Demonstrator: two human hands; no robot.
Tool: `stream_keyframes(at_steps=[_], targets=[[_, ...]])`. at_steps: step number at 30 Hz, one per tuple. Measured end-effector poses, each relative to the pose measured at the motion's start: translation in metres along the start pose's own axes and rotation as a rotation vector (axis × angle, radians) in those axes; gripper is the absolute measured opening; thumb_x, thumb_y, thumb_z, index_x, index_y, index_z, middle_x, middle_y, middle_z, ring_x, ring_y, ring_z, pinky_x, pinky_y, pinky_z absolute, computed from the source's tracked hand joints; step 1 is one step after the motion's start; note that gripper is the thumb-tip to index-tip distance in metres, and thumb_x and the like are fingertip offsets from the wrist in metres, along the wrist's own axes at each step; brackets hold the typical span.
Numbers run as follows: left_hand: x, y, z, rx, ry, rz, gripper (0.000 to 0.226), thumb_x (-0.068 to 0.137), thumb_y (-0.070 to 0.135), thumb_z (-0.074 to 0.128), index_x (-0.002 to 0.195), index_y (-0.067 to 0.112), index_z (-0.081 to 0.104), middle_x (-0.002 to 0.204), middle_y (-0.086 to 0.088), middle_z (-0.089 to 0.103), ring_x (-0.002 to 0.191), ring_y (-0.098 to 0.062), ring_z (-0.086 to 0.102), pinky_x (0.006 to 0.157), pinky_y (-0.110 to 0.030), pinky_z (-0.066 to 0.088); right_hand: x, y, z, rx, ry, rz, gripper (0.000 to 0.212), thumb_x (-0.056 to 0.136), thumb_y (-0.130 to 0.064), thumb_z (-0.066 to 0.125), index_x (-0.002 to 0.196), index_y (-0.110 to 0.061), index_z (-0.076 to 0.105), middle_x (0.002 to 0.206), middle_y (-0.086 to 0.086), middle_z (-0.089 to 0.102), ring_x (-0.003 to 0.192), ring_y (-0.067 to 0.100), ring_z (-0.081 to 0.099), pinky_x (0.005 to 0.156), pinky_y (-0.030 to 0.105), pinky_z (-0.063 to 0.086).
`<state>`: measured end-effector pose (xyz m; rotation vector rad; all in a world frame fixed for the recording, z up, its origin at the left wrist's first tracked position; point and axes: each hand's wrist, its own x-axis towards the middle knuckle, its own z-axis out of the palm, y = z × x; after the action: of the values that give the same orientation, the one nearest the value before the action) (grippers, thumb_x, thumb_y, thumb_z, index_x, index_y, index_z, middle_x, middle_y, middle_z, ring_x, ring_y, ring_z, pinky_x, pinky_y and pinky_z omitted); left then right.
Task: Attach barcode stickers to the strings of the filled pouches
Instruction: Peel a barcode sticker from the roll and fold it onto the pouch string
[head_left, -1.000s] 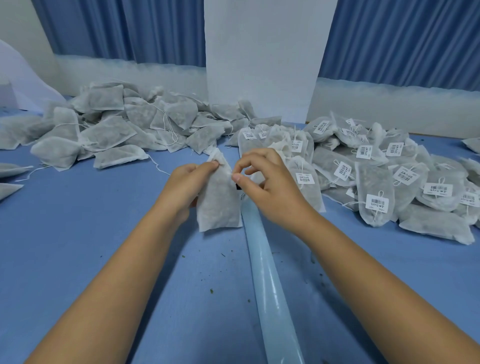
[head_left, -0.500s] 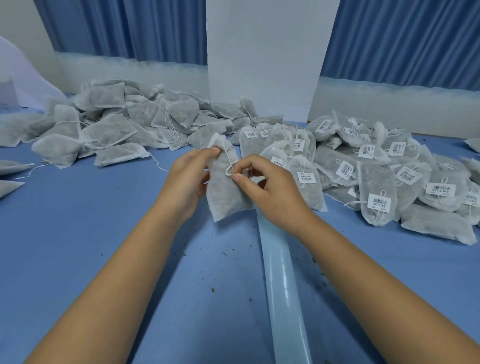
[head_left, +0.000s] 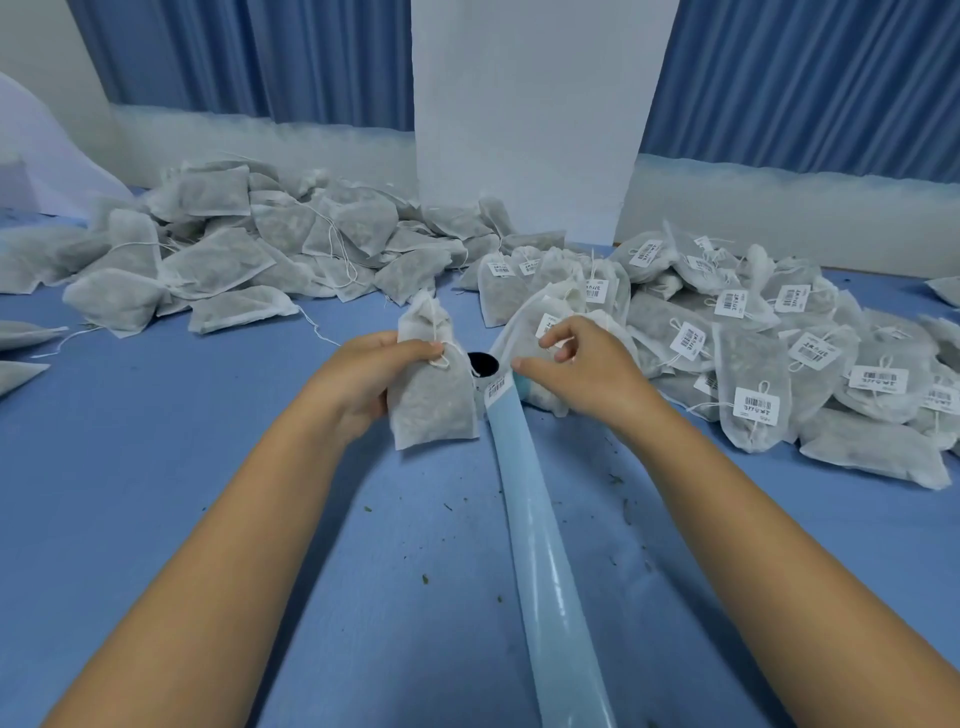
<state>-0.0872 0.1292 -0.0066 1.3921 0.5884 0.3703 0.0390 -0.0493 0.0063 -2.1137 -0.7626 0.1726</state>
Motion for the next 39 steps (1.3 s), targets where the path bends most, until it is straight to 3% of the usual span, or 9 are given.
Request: stream_keyframes(at_steps=[3,8,16,18,21,24,27,33,39], targets=[[0.004,-0.002,-0.005,0.016,-0.028,-0.07,0.009,0.086,0.015,0.072,0.094,0.012,0.069,0.094,-0.005,0.076,0.079,-0.017,0.072,0.071,-0.028,0.058,-0.003,-0.001,0.006,0.081,-0.11,0.101,0.042,0.077,-0.046,0.077,0.087,-0.017,0.048,0.076,-0.002,0.063,0.058,0.012,0.059,0.058,0.028,0.048],[0.007,-0.005,-0.01,0.046,-0.036,-0.204,0.016,0.085,0.026,0.072,0.093,0.013,0.069,0.08,-0.004,0.074,0.067,-0.018,0.071,0.06,-0.027,0.055,-0.009,0.003,0.014,0.353,-0.23,0.099,0.027,0.083,-0.013,0.075,0.092,-0.015,0.049,0.072,0.003,0.065,0.057,0.015,0.063,0.058,0.03,0.055],[0.004,-0.008,-0.008,-0.276,-0.412,-0.367,0.038,0.078,0.016,0.07,0.116,0.012,0.069,0.095,0.001,0.071,0.08,-0.013,0.069,0.074,-0.026,0.055,-0.024,0.018,0.009,0.486,-0.353,-0.038,0.025,0.088,0.001,0.065,0.104,-0.016,0.06,0.074,-0.008,0.071,0.061,0.004,0.062,0.052,0.017,0.047],[0.005,-0.01,-0.008,-0.342,-0.47,-0.381,0.05,0.076,0.014,0.07,0.126,0.013,0.065,0.099,0.003,0.068,0.084,-0.012,0.066,0.081,-0.024,0.052,-0.024,0.018,0.01,0.463,-0.315,-0.053,0.022,0.088,-0.001,0.067,0.103,-0.016,0.063,0.075,-0.011,0.07,0.063,0.002,0.063,0.054,0.016,0.048],[0.003,-0.011,-0.006,-0.23,-0.495,-0.353,0.033,0.071,0.019,0.072,0.103,0.009,0.071,0.1,-0.007,0.068,0.072,-0.017,0.069,0.064,-0.026,0.056,-0.023,0.018,0.012,0.431,-0.217,-0.086,0.018,0.087,-0.003,0.069,0.098,-0.018,0.068,0.073,-0.015,0.066,0.061,0.001,0.061,0.059,0.017,0.049],[0.002,-0.011,-0.005,-0.147,-0.506,-0.337,0.051,0.067,0.026,0.075,0.113,0.007,0.068,0.114,-0.01,0.062,0.079,-0.015,0.066,0.065,-0.025,0.056,-0.023,0.02,0.014,0.344,-0.16,-0.11,0.019,0.087,-0.005,0.07,0.097,-0.021,0.069,0.064,-0.019,0.062,0.059,0.003,0.058,0.068,0.024,0.055],[0.003,-0.011,-0.004,-0.147,-0.526,-0.318,0.046,0.074,0.026,0.068,0.114,0.006,0.073,0.106,-0.006,0.067,0.076,-0.011,0.067,0.064,-0.023,0.056,-0.024,0.021,0.013,0.222,-0.098,-0.158,0.017,0.085,-0.012,0.074,0.096,-0.026,0.071,0.077,0.004,0.064,0.068,0.015,0.058,0.076,0.035,0.054],[0.002,-0.012,-0.005,-0.133,-0.589,-0.274,0.048,0.067,0.03,0.071,0.111,0.012,0.076,0.113,0.0,0.07,0.076,-0.009,0.068,0.063,-0.021,0.055,-0.025,0.026,0.012,-0.118,0.085,-0.482,0.015,0.082,-0.021,0.078,0.097,-0.019,0.078,0.098,-0.003,0.052,0.091,0.009,0.05,0.083,0.009,0.034],[-0.002,-0.01,-0.007,-0.009,-0.581,-0.204,0.046,0.068,0.031,0.069,0.109,0.01,0.076,0.106,-0.003,0.073,0.078,-0.01,0.068,0.065,-0.022,0.054,-0.025,0.025,0.006,-0.33,0.107,-0.68,0.012,0.088,-0.017,0.072,0.096,-0.011,0.078,0.089,0.001,0.067,0.089,0.022,0.055,0.08,0.028,0.042]])
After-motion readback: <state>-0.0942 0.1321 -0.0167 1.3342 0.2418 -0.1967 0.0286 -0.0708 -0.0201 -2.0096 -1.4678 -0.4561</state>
